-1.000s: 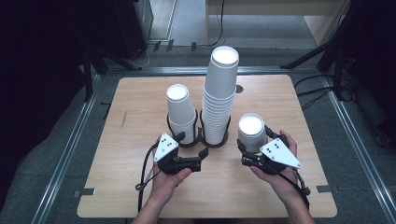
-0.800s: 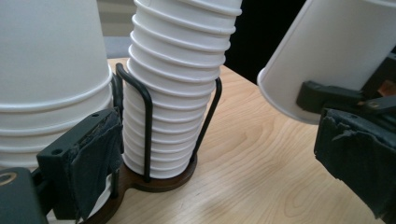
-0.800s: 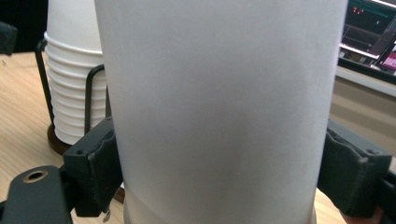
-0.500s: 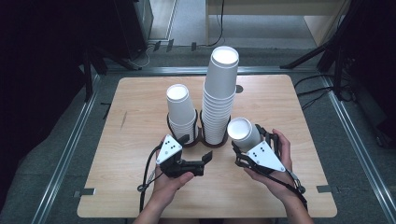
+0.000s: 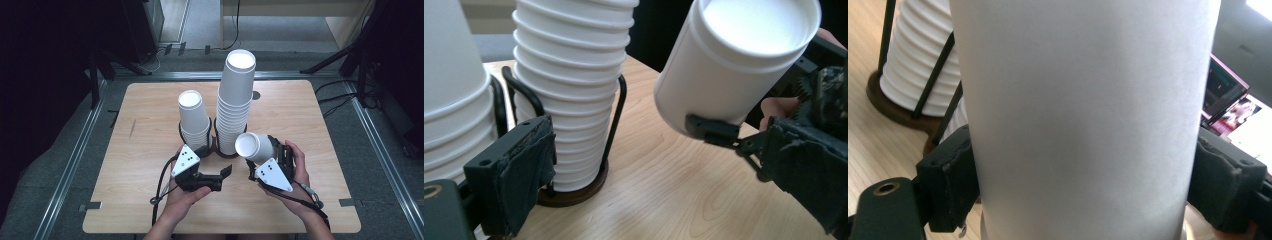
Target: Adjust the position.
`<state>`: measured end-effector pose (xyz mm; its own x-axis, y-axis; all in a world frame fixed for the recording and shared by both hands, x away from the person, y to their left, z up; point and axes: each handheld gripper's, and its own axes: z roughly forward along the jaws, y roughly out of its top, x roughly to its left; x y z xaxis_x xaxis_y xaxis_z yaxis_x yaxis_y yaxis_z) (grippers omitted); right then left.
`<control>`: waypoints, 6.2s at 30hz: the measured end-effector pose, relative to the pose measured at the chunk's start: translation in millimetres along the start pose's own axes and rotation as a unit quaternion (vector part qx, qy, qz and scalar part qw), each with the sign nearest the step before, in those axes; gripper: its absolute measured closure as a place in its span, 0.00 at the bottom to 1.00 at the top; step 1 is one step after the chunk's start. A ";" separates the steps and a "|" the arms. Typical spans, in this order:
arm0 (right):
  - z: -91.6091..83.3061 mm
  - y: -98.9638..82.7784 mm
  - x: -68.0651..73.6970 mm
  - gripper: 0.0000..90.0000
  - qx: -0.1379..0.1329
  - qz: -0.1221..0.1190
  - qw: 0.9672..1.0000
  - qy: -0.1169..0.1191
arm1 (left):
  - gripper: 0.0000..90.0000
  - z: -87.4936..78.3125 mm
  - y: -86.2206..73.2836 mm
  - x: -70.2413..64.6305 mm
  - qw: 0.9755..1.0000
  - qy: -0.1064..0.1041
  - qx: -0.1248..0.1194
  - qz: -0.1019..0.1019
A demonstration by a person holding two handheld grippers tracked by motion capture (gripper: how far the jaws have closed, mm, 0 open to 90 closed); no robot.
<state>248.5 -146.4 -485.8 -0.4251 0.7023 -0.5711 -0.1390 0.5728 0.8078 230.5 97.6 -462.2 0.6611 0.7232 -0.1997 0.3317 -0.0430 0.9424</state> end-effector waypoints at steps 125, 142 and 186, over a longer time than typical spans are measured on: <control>-42.4 13.7 29.7 0.00 -0.024 0.042 0.997 0.064 | 0.26 -5.2 -1.0 4.3 0.999 -0.002 -0.036 -0.019; -56.7 0.3 12.6 0.02 -0.004 0.376 0.926 0.041 | 0.26 -6.0 -10.1 -6.7 0.995 -0.026 -0.095 0.004; -39.8 23.5 15.2 0.00 0.018 0.824 0.553 0.125 | 0.26 6.3 -23.6 -15.2 0.988 -0.038 -0.147 0.026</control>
<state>203.2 -139.2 -469.7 -0.0600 0.2060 0.9767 0.6363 -0.7460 0.1965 216.8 83.3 -483.0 0.7250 0.6704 -0.1578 0.0936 0.1311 0.9869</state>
